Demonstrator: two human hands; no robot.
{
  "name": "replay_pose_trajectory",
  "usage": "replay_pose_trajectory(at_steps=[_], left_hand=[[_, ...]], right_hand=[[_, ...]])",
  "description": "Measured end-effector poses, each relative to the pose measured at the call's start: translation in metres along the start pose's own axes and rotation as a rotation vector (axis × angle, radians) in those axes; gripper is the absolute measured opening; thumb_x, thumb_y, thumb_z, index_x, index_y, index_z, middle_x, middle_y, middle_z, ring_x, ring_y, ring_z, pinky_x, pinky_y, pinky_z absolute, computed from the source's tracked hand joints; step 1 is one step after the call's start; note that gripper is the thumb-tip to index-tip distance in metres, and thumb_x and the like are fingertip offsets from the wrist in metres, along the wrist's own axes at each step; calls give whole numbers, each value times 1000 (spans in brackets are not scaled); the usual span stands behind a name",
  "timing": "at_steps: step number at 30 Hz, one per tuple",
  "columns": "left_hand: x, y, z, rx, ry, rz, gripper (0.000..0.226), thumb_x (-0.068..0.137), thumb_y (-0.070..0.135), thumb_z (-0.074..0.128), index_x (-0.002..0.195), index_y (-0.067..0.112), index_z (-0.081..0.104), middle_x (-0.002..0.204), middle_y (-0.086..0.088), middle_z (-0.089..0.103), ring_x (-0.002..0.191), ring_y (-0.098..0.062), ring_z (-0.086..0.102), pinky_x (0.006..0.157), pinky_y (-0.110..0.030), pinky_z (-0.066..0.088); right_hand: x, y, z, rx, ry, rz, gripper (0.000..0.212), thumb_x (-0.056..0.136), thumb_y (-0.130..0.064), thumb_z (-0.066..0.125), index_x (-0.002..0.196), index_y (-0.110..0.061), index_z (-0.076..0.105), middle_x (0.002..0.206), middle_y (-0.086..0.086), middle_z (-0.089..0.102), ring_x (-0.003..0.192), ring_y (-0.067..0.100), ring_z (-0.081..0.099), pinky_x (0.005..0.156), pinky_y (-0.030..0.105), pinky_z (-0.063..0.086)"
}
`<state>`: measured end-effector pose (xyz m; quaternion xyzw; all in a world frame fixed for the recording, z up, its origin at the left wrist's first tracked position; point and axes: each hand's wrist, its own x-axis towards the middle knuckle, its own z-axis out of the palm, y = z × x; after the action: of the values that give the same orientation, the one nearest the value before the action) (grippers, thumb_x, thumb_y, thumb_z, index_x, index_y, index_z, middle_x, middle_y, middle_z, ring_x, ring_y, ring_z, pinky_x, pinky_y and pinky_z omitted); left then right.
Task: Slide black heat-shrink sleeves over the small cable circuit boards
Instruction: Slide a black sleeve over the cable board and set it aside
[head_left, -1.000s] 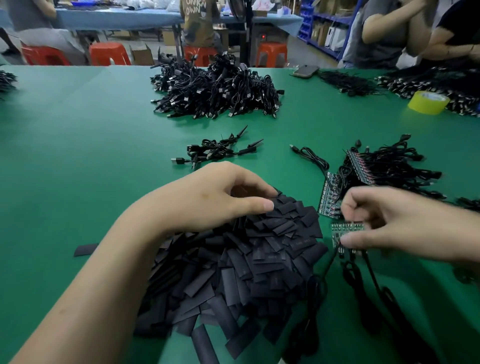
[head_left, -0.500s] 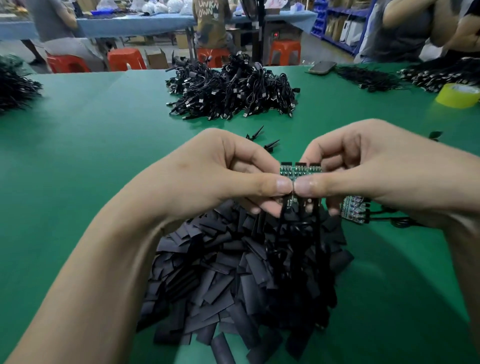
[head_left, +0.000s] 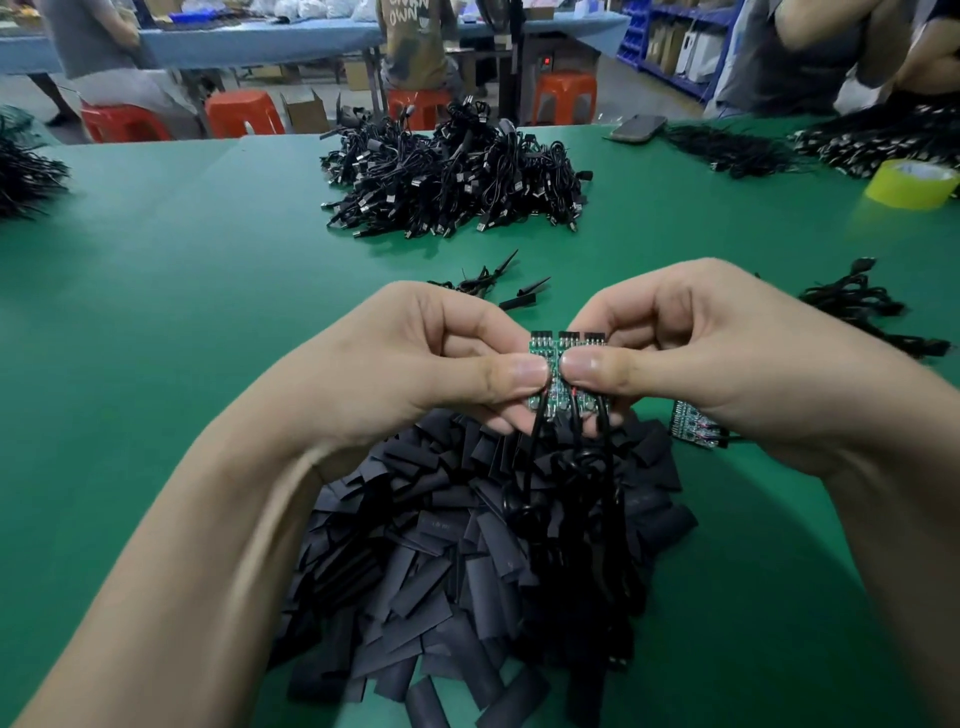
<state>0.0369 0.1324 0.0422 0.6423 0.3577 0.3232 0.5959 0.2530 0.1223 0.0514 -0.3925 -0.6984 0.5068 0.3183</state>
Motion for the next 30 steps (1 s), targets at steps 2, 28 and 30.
replay_pose_trajectory(at_steps=[2,28,30], left_hand=[[1,-1,1,-20,-11,-2,5,70,16,74,71,12,76,66,-9,72,58,-11,69,62,-18,56],[21,-23,32,-321,202,-105,21,70,24,77,86,10,74,74,-6,75,70,-13,75,61,-18,58],[23,-24,34,-314,245,-56,16,71,23,77,83,12,74,72,-4,75,68,-12,74,62,-18,59]], right_hand=[[0,1,-2,28,-6,2,17,73,-28,74,79,-13,79,67,6,70,58,11,60,56,16,49],[-11,29,-57,-981,65,535,13,89,-44,69,85,-32,71,82,-14,75,82,6,69,79,30,53],[-8,23,-48,-804,161,385,32,88,-60,53,95,-35,72,93,-18,75,91,0,69,91,32,52]])
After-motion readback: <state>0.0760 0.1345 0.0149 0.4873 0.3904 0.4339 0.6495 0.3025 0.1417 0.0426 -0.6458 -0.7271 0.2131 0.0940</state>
